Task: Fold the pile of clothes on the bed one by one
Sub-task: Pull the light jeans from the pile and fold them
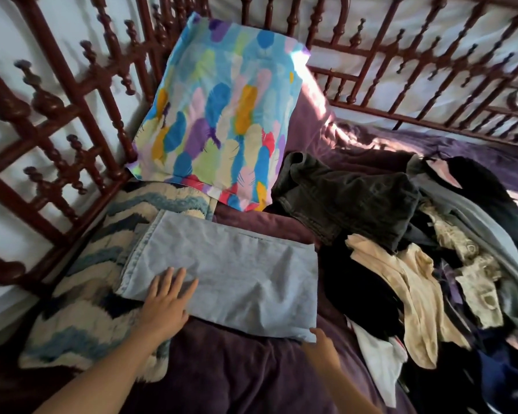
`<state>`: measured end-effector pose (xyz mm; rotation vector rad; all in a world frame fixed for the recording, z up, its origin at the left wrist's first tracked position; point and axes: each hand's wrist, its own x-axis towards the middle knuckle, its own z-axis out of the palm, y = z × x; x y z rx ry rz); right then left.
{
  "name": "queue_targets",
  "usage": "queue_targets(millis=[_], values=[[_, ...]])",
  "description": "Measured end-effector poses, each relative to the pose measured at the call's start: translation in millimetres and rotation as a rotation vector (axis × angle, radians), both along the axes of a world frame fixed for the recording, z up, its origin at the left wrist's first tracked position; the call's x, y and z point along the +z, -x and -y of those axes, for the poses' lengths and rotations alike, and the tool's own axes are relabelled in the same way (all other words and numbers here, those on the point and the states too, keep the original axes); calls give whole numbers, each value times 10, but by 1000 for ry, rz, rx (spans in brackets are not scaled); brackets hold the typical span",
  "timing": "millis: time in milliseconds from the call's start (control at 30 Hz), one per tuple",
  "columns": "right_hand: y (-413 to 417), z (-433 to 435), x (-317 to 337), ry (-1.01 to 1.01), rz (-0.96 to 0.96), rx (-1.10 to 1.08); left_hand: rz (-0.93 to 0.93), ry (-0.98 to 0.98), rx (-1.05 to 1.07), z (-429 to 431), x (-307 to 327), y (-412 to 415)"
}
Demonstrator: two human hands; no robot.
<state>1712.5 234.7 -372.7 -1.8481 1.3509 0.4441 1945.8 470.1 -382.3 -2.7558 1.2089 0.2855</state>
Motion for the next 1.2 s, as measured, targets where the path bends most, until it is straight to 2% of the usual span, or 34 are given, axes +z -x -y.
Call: queue_targets(millis=[167, 333, 433, 567, 667, 767, 833, 867, 967, 1000, 1033, 1100, 1133, 1200], values=[[-175, 161, -88, -10, 32, -198, -20, -9, -13, 32, -36, -16], [-350, 389, -403, -120, 37, -311, 111, 57, -29, -25, -148, -32], [-434, 353, -325, -101, 11, -374, 140, 78, -28, -20, -160, -26], [-581, 324, -91, -112, 110, -539, 79, 106, -17, -36, -170, -30], [-859, 288, 238, 33, 279, -523, 61, 155, -38, -49, -174, -8], [-1307, 67, 725, 103, 468, -383, -75, 174, 5, -40, -140, -20], [-1670, -212, 1023, 89, 560, -209, -174, 309, 124, -32, -50, -56], [-1846, -385, 1153, 69, 589, -99, -323, 469, 266, -21, 41, -87], [-2214, -915, 1252, -91, 643, 252, -1079, 1142, 923, 12, 535, -228], [-2267, -1074, 1223, -120, 614, 354, -1224, 1355, 1090, -22, 651, -298], [-2292, -1190, 1167, -158, 547, 422, -1312, 1474, 1183, -61, 719, -358], [-2236, -1358, 1057, -197, 476, 530, -1404, 1474, 1281, -118, 798, -431], [-2169, -1442, 1014, -124, 463, 632, -1398, 1394, 1301, -105, 823, -417], [-2029, -1482, 854, -129, 463, 632, -1290, 1240, 1328, -63, 776, -382]])
